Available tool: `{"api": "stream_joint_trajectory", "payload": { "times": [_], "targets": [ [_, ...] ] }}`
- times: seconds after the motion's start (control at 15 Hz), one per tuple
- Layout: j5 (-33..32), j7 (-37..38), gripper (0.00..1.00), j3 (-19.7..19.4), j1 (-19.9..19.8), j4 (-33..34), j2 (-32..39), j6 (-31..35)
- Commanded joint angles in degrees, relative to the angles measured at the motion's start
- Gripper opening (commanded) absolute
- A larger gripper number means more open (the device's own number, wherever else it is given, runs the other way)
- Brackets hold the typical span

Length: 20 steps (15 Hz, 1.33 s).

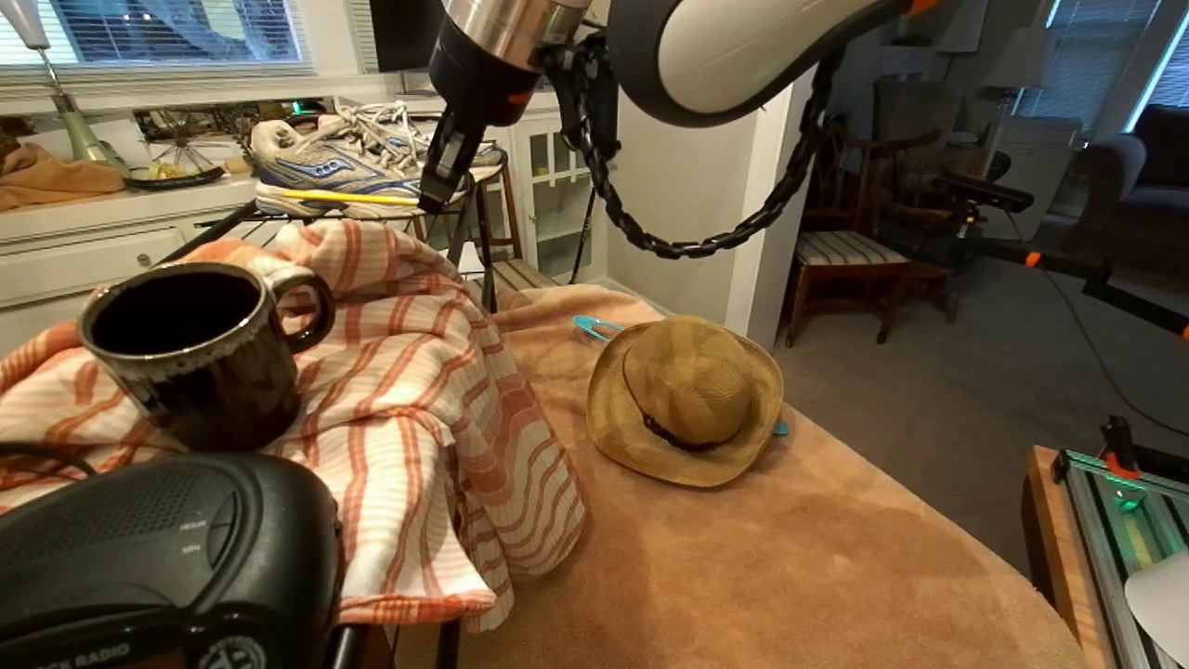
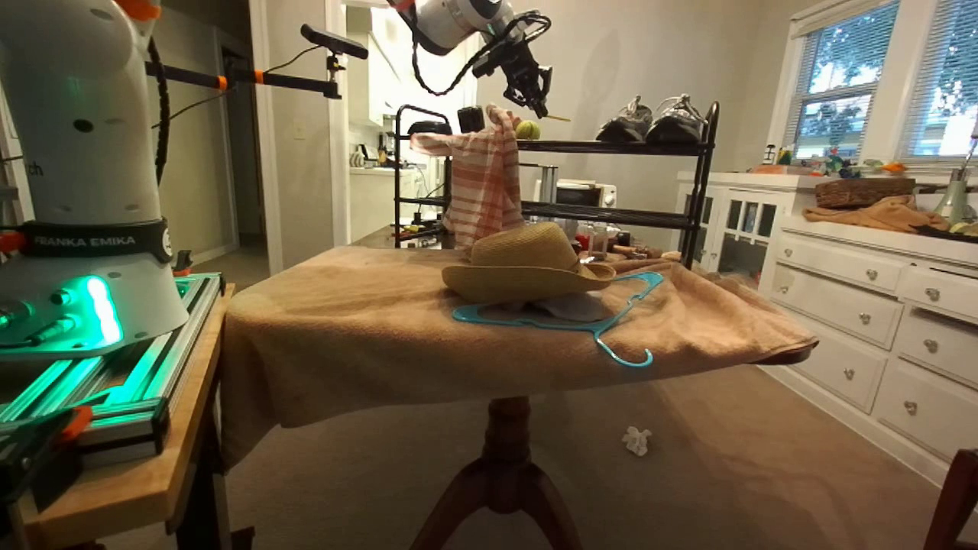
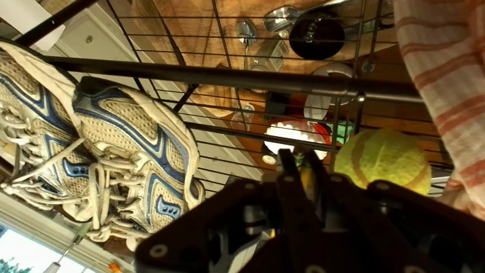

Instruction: Take the yellow pencil out of the mug and put it on the right side of the topmost shelf.

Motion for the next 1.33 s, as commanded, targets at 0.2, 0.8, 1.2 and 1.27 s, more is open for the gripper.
{"api": "stream_joint_trajectory", "payload": {
  "times": [0.2, 0.8, 1.2, 1.27],
  "targets": [
    [5.7, -10.1, 0.02, 1.6, -2.4, 1.4, 3.1, 3.6],
    [11.9, -20.0, 0.02, 3.5, -5.1, 3.3, 5.5, 3.1],
    [12.2, -21.2, 0.02, 3.8, -5.2, 4.2, 6.7, 2.8],
    [12.1, -21.2, 0.02, 3.8, -5.2, 4.3, 6.9, 2.8]
  ]
}}
